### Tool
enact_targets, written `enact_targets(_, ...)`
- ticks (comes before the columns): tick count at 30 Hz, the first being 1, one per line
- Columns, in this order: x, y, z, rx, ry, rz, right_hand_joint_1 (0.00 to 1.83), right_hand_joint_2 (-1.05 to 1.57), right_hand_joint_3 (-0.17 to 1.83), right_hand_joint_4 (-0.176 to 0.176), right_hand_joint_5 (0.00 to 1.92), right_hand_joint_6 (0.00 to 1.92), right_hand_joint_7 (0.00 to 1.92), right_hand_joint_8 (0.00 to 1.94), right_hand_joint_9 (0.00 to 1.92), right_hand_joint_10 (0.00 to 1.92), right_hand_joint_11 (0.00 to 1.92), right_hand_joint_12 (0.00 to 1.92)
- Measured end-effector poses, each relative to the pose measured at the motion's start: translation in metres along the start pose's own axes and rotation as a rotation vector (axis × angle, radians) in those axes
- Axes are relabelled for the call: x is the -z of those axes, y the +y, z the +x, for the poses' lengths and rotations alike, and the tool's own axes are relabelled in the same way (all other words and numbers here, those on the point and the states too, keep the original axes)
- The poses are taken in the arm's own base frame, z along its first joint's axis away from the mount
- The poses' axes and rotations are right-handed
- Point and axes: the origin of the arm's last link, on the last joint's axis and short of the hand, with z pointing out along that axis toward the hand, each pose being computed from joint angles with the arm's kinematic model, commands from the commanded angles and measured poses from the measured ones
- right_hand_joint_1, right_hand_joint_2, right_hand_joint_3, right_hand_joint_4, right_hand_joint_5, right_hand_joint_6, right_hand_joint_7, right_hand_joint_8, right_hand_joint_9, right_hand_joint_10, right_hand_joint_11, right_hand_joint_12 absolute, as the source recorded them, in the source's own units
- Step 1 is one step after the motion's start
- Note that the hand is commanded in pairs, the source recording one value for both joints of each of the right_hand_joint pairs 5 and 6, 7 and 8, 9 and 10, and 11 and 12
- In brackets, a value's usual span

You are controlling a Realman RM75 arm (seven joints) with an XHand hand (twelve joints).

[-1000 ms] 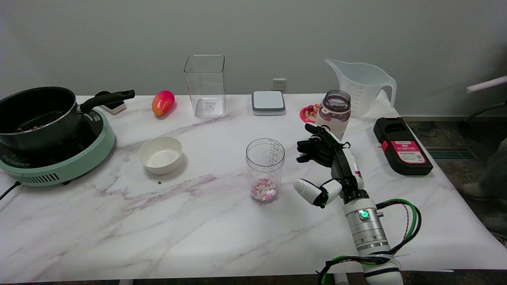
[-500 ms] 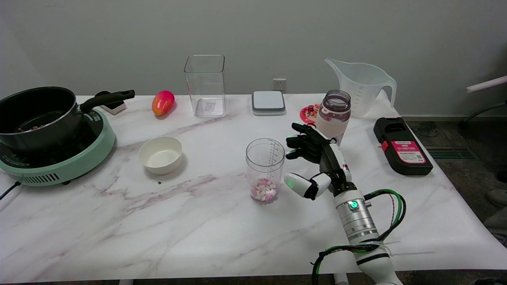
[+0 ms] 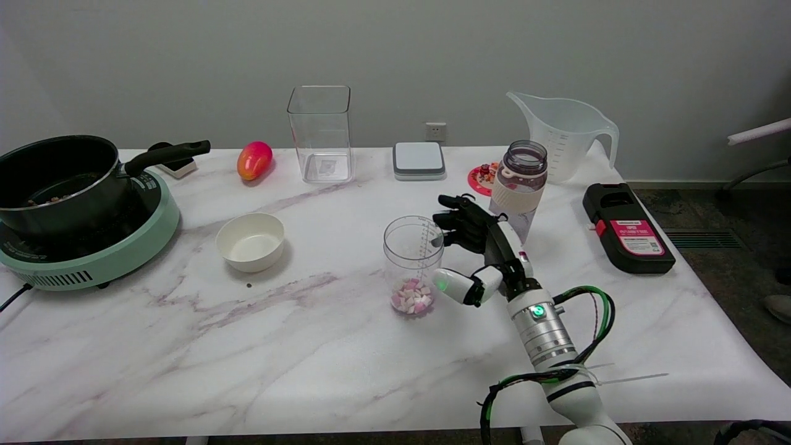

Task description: Pick up the transparent cup with candy inside.

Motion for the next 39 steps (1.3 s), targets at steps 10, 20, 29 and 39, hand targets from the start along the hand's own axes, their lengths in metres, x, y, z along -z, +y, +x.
enact_targets(10, -0.008, 0.004, -0.006, -0.003, -0.034, -0.021, 1.15, -0.83, 1.06, 0.000, 0.33, 0.33, 0.57, 0.57, 0.52, 0.52, 0.66, 0.66)
enact_targets(20, -0.013, 0.006, -0.012, 0.002, -0.070, -0.022, 1.08, -0.85, 0.65, 0.000, 0.25, 0.25, 0.53, 0.53, 0.52, 0.52, 0.64, 0.64)
enact_targets(29, -0.018, 0.009, -0.022, -0.004, -0.097, -0.016, 1.16, -0.75, 0.82, 0.000, 0.24, 0.24, 0.51, 0.51, 0.51, 0.51, 0.62, 0.62)
enact_targets(39, -0.023, 0.014, -0.033, -0.017, -0.129, -0.011, 1.22, -0.60, 0.94, 0.000, 0.25, 0.25, 0.51, 0.51, 0.52, 0.52, 0.60, 0.60)
